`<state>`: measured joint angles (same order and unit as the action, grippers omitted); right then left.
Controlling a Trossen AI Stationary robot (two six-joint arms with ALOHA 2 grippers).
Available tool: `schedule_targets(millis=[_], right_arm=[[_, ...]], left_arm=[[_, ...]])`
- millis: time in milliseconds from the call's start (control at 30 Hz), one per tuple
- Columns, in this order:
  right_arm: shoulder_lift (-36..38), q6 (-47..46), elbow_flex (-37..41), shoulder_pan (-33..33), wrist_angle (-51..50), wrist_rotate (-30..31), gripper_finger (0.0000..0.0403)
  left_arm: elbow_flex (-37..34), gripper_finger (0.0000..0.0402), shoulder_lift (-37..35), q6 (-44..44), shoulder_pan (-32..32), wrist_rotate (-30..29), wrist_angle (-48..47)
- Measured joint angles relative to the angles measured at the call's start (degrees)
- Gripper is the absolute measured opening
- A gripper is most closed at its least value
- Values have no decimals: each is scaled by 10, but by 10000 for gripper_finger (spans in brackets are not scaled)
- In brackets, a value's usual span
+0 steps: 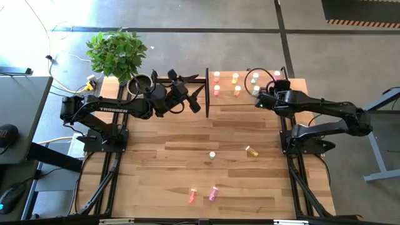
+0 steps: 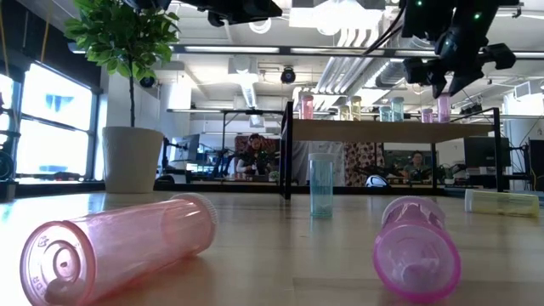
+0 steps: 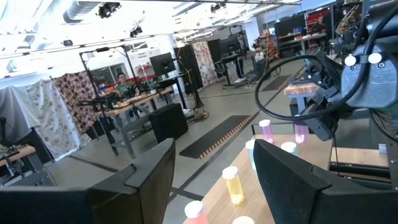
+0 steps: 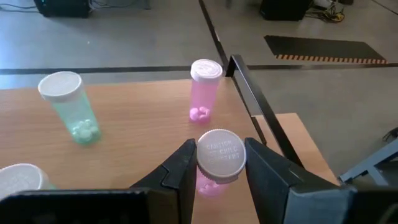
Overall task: Pick and place medicine bottles onto shelf by color
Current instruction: Put the top purple pill bottle on the shelf aligned with the other purple pill bottle
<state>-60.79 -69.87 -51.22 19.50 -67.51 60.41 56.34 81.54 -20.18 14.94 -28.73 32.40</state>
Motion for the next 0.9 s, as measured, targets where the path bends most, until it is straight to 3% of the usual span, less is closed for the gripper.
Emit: schedule_targets(millis=[233, 533, 900], right_arm=[[-14, 59, 0, 19, 41, -40, 108], [-37, 67, 0, 27, 52, -32, 108], [-37, -30, -2, 27, -16, -28, 108]], left_arm=[[0, 209, 0, 0, 0, 0, 0], [0, 209, 0, -38, 0, 0, 0], [0, 209, 0, -41, 0, 0, 0]])
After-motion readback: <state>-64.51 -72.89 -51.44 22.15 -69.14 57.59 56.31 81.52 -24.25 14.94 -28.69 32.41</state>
